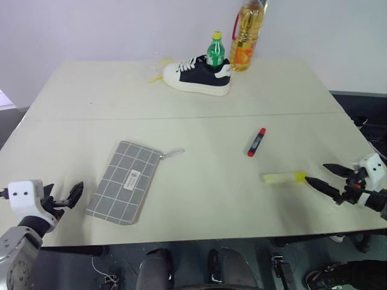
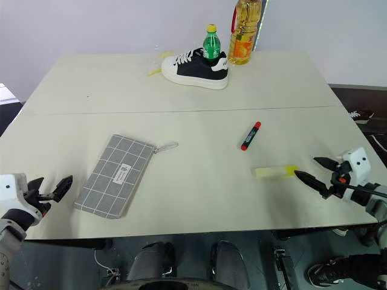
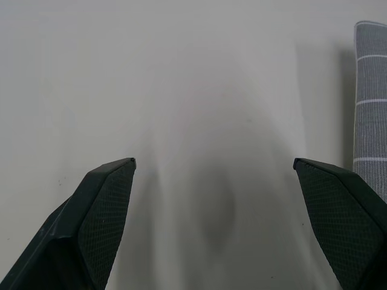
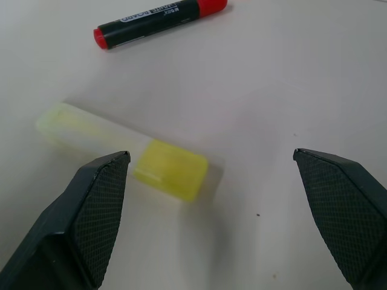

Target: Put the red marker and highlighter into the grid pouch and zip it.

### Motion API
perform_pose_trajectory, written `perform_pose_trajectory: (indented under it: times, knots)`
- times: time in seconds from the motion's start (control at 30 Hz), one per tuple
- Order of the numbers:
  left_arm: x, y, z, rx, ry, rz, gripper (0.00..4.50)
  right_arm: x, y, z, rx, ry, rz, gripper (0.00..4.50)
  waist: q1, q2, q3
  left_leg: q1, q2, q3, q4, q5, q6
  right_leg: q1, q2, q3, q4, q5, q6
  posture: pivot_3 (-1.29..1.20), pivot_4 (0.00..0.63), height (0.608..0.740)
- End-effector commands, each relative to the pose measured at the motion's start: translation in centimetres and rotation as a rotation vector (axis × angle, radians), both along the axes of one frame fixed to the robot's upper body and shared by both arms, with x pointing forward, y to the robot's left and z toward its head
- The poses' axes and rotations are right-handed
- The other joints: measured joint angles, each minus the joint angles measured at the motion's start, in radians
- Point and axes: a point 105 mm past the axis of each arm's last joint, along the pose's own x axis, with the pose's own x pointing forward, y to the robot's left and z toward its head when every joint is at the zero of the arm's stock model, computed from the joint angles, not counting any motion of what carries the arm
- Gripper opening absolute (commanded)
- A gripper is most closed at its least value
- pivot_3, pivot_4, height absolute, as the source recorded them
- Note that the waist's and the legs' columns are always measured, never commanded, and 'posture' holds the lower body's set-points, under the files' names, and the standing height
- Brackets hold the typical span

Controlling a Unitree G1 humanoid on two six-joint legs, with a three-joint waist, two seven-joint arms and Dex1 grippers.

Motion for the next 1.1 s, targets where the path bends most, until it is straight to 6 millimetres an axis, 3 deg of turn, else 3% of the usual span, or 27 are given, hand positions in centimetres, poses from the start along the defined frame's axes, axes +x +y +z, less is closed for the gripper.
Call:
perform_pose_trajectory:
  times: [0.03, 0.2, 0.33, 0.43, 0.5, 0.7, 0.8, 0.87, 1.03, 1.1]
  knots:
    - [-0.1, 0.1, 1.4, 0.041, -0.05, 0.008, 4.39, 0.6, 0.3, 0.9, 0.001, -0.048, 0.018, 4.5, 0.0, 0.0, 0.0, 0.0, 0.0, 0.0, 0.0, 0.0, 0.0, 0.0, 0.0, 0.0, 0.0, 0.0, 0.0, 0.0, 0.15, 0.705]
    - [-0.2, 0.2, 1.9, 0.017, -0.089, 0.02, 4.39, 1.7, 0.9, 1.2, 0.006, -0.062, 0.038, 4.5, -0.001, 0.0, 0.0, 0.0, 0.0, 0.0, 0.0, 0.0, 0.0, 0.0, 0.0, 0.0, 0.0, 0.0, 0.0, 0.0, 0.15, 0.705]
    - [-0.2, 0.1, 2.0, 0.034, -0.093, 0.03, 4.39, 3.3, 3.1, 2.4, 0.026, -0.096, 0.094, 4.5, -0.002, 0.0, 0.0, 0.0, 0.0, 0.0, 0.0, 0.0, 0.0, 0.0, 0.0, 0.0, 0.001, 0.001, 0.003, 0.0, 0.15, 0.705]
    - [-0.3, -0.3, 2.4, 0.041, -0.144, 0.039, 4.39, 5.1, 7.3, 4.1, 0.091, -0.146, 0.196, 4.5, -0.006, 0.0, 0.0, 0.001, 0.0, 0.0, 0.0, 0.0, 0.0, 0.001, 0.0, 0.0, 0.002, 0.002, 0.003, 0.0, 0.15, 0.705]
    - [-0.6, -1.2, 2.9, 0.051, -0.193, 0.026, 4.39, 5.8, 11.7, 5.1, 0.13, -0.176, 0.309, 4.5, -0.009, 0.0, 0.0, 0.0, 0.0, 0.0, 0.0, 0.0, 0.0, 0.003, 0.001, 0.001, 0.002, 0.003, 0.002, 0.0, 0.15, 0.705]
    - [-1.8, -3.2, 2.7, 0.089, -0.216, -0.034, 4.39, 5.7, 21.3, 6.5, 0.276, -0.197, 0.52, 4.5, 0.002, 0.0, -0.001, -0.001, 0.0, -0.005, 0.0, 0.0, 0.0, 0.0, 0.004, 0.0, 0.002, 0.003, 0.002, 0.0, 0.15, 0.705]
    - [-2.6, -3.9, 2.2, 0.12, -0.183, -0.084, 4.5, 5.4, 26.7, 5.9, 0.3, -0.151, 0.615, 3.64, -0.001, -0.001, -0.001, -0.001, 0.0, -0.005, 0.001, 0.0, 0.0, -0.001, 0.004, 0.0, 0.002, 0.003, 0.001, 0.0, 0.15, 0.705]
    - [-3.5, -4.7, 2.1, 0.145, -0.162, -0.14, 4.5, 4.7, 30.3, 5.2, 0.285, -0.126, 0.676, 2.61, -0.004, -0.002, -0.001, -0.001, 0.0, -0.005, 0.001, 0.0, 0.0, -0.001, 0.004, 0.0, 0.002, 0.003, 0.001, 0.0, 0.15, 0.705]
    - [-5.9, -6.6, 1.2, 0.28, -0.049, -0.325, 4.5, 4.0, 35.3, 4.1, 0.232, -0.103, 0.706, 0.01, -0.005, -0.001, -0.001, -0.002, 0.001, -0.006, 0.001, 0.0, 0.0, -0.003, 0.004, 0.0, 0.003, 0.003, 0.001, 0.0, 0.15, 0.705]
    - [-6.8, -7.6, 0.5, 0.358, 0.013, -0.425, 4.5, 4.1, 35.8, 3.7, 0.208, -0.097, 0.703, 0.01, -0.003, -0.001, -0.001, -0.003, 0.0, -0.005, 0.001, 0.0, 0.0, -0.004, 0.004, 0.0, 0.003, 0.002, -0.001, 0.0, 0.15, 0.705]
